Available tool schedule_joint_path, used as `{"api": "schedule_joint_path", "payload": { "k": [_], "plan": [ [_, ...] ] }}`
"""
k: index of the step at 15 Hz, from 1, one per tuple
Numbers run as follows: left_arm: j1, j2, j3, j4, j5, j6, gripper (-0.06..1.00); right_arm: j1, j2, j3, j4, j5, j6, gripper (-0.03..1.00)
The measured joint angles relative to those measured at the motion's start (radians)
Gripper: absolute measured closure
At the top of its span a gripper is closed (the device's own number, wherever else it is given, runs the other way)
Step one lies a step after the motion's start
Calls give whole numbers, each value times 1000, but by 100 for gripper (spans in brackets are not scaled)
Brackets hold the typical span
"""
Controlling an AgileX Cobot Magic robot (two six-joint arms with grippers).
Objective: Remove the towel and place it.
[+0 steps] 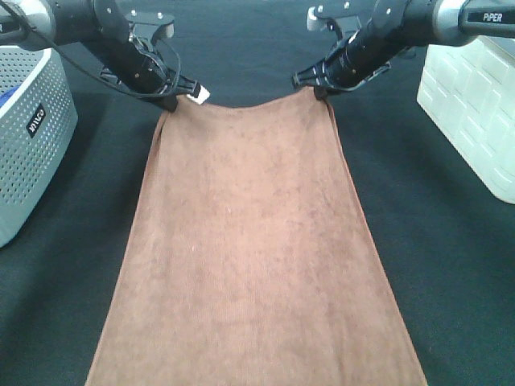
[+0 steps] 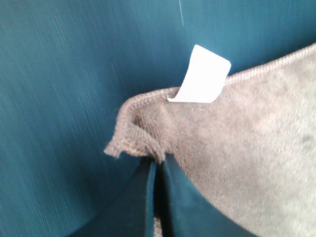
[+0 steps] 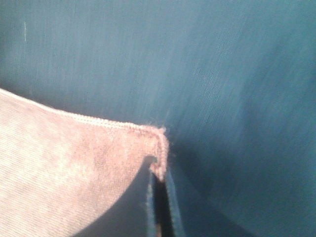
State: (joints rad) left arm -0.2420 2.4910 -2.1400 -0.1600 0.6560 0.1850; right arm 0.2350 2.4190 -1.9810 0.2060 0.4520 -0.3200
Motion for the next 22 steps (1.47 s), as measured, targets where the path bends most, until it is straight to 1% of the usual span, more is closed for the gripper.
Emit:
{"api": "schedule_joint_path", "payload": {
  "k": [3,8,10,12,15,16,17,22],
  "plan": [
    [0,0,0,6,-123,1,94,0,0,-7,-1,-87,0,97],
    [0,0,0,23,-266,3,94,0,4,-9,-1,-207,0,97],
    [0,5,-1,24,-311,9,94,0,23,-36,-1,-217,0,97],
    [0,22,-2,25,-335,26,94,0,42,-54,-1,-218,0,97],
    [0,42,-2,26,-388,45,94,-8,70,-59,0,-254,0,97],
    [0,42,-2,26,-388,45,94,-8,70,-59,0,-254,0,97],
    [0,52,-2,26,-418,48,94,-20,85,-87,11,-263,0,97],
    [0,75,-2,33,-456,50,94,-24,119,-124,18,-265,0,97]
  ]
}}
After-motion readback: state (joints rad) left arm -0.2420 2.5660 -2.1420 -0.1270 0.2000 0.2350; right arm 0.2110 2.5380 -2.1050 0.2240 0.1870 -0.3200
